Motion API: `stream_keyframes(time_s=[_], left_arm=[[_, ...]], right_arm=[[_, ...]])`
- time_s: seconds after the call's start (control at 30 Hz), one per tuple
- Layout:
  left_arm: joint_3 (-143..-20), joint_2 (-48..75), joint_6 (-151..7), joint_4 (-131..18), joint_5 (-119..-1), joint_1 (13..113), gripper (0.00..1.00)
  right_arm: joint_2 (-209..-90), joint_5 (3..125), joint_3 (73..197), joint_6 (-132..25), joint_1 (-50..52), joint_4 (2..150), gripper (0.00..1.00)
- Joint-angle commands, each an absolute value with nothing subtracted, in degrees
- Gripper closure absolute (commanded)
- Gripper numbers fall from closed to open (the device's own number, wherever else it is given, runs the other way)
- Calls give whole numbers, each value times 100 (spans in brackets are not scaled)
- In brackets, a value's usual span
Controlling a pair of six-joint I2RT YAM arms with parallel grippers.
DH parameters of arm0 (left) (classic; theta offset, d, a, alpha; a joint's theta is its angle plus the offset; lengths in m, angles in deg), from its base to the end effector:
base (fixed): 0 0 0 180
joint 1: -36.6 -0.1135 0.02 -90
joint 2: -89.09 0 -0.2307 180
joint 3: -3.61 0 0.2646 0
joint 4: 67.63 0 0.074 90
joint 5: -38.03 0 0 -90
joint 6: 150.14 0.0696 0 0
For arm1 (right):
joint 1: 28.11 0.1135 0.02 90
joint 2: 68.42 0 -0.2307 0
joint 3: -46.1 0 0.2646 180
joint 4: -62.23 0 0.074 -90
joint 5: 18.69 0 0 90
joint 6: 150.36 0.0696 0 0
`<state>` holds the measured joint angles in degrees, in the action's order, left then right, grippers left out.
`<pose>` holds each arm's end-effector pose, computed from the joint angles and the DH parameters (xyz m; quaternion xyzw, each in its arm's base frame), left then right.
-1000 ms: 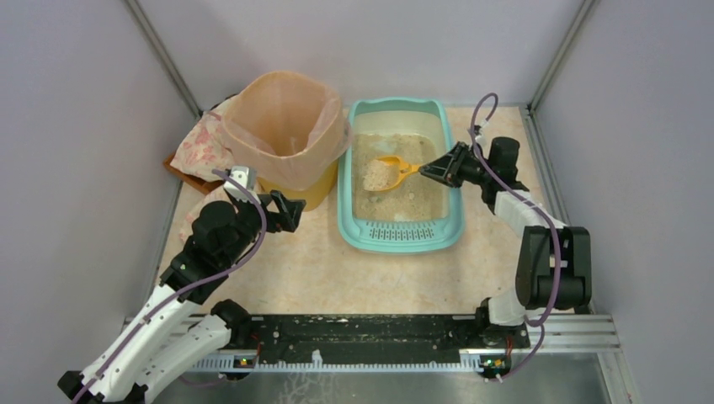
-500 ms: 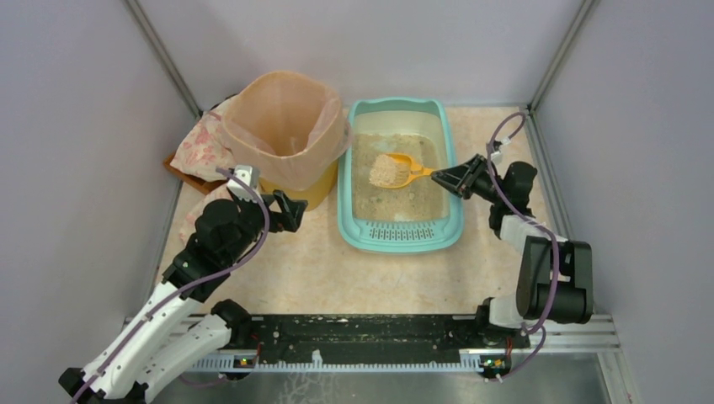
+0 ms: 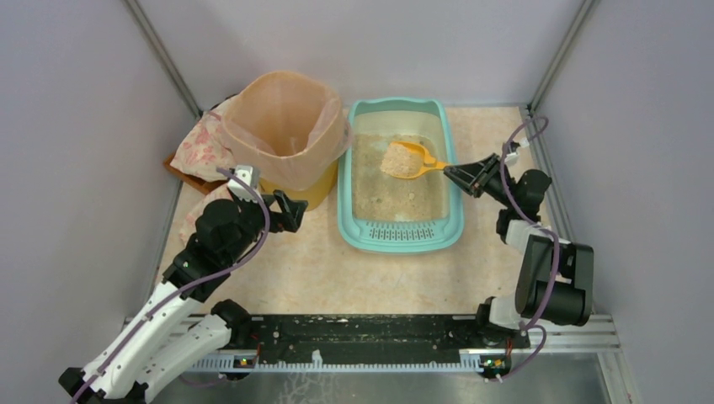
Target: Clean the litter box
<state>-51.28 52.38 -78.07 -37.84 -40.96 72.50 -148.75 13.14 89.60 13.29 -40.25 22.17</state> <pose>0.1907 -0.1217 0.3053 0.0606 0.7714 -0.2185 0.5946 0.3092 -0.0060 0.1885 0.1498 0.6802 0.6117 0.3750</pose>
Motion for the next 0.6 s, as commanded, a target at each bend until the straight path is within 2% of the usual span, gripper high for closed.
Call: stream_keyframes(time_s=[0.0,0.37,0.57], left_arm=[[-5169,5257,-7759,-3887,-4135,7249,1],[-5180,5120,-7765,-3919,-4177,7246,1],[-5169,5102,-7772,-3898,-4180,7247,1]], right_arm=[[-14897,1129,9035,1368,-3963,1622,100],[-15211,1129,8689,1692,-3789,846,100],[-15152,1381,8571,1585,-3998,998,100]])
